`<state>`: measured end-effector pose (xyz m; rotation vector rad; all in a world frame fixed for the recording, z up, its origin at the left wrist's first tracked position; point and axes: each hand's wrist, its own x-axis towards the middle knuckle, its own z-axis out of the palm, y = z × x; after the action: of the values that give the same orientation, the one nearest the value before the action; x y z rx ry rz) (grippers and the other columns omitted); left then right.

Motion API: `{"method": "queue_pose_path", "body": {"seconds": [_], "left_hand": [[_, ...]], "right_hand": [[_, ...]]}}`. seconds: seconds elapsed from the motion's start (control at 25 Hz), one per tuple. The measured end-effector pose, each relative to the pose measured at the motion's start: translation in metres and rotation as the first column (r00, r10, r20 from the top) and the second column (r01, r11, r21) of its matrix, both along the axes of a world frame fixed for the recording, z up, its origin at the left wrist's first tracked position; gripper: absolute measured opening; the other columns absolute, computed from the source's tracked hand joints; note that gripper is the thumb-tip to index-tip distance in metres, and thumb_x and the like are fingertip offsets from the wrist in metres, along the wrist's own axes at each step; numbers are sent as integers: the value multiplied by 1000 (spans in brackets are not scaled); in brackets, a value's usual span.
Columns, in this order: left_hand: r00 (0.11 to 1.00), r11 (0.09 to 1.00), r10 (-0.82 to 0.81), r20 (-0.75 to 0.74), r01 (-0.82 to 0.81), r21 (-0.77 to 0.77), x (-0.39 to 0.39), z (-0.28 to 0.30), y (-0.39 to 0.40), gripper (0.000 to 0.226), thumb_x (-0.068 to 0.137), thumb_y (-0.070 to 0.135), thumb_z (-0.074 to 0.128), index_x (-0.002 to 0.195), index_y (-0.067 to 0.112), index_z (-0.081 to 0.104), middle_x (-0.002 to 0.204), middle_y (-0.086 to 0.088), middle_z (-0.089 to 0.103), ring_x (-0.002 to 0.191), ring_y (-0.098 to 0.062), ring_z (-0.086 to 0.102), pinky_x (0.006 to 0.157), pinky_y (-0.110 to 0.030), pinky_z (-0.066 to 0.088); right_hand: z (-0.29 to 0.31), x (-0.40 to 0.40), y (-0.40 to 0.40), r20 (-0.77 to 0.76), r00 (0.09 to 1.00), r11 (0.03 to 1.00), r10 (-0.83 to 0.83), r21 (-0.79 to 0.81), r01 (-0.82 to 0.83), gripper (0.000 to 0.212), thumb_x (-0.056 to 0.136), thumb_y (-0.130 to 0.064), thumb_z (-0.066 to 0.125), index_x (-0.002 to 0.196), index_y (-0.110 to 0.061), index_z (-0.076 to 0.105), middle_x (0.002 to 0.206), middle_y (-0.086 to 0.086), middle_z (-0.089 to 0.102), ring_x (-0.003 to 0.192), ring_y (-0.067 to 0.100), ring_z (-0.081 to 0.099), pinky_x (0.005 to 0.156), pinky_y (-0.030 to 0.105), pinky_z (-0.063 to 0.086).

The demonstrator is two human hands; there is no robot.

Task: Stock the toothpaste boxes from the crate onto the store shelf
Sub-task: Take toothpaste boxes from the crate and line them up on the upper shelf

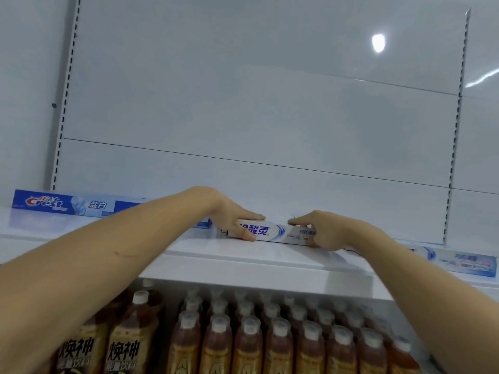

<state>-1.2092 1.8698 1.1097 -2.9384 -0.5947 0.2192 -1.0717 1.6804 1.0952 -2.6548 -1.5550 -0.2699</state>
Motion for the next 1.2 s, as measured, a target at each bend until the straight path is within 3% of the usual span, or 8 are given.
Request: {"method": "queue_pose_path", "body": {"seconds": [0.08,0.2,0.32,0.44,0.64,0.88,1.0,1.2], "left_hand": [[999,999,-45,7,45,-28,3,9,13,82,85,76,39,153,48,4,162,11,19,148,-20,21,120,-44,15],[983,951,30,181,28,-309,1,28,44,99,70,89,25,155,40,13,163,12,14,150,-15,12,122,-50,5],[955,905,210,208,-109,-412,8,35,80,103,71,90,12,155,32,20,162,3,20,150,-24,14,120,-54,11],[953,891,282,110,-218,-399,21,28,102,114,63,97,12,155,30,23,162,-2,19,149,-30,17,118,-56,16],[949,893,309,63,-266,-364,38,19,117,143,30,107,13,155,37,17,161,-7,20,140,-29,33,115,-47,20],[940,843,293,177,-166,-511,50,-15,139,123,46,105,2,150,45,27,162,16,13,151,-20,8,118,-54,5],[910,835,361,205,-217,-505,48,-12,135,128,48,102,0,156,34,9,165,9,3,152,-21,-2,120,-54,1],[912,820,366,186,-221,-528,49,-14,135,123,53,101,0,156,34,2,165,5,0,152,-21,-4,120,-54,1]], "right_hand": [[18,6,6,-134,990,999,-34,-22,32,53,94,-45,55,145,-36,43,144,-9,47,128,17,48,104,33,42],[38,20,27,-371,918,961,-143,171,219,57,95,-56,47,140,-21,50,141,-2,49,123,22,51,95,41,52],[42,31,67,-391,886,923,-251,178,341,62,95,-53,47,139,-10,45,141,8,49,113,27,58,88,46,55],[44,27,101,-420,853,936,-308,25,351,66,100,-51,40,150,-10,29,150,13,40,125,35,52,87,45,48],[54,31,124,-349,867,932,-355,-58,358,56,106,-35,32,152,-6,23,148,20,41,131,35,47,108,42,39],[41,55,135,-494,815,932,-304,22,361,59,104,-33,41,151,-2,24,149,23,37,134,37,42,108,43,38],[38,63,134,-655,715,919,-243,80,386,63,99,-37,51,147,0,34,148,21,39,133,34,44,108,44,39],[32,64,141,-628,752,918,-200,148,368,54,103,-26,45,147,2,31,149,22,37,134,35,43,112,43,36]]}}
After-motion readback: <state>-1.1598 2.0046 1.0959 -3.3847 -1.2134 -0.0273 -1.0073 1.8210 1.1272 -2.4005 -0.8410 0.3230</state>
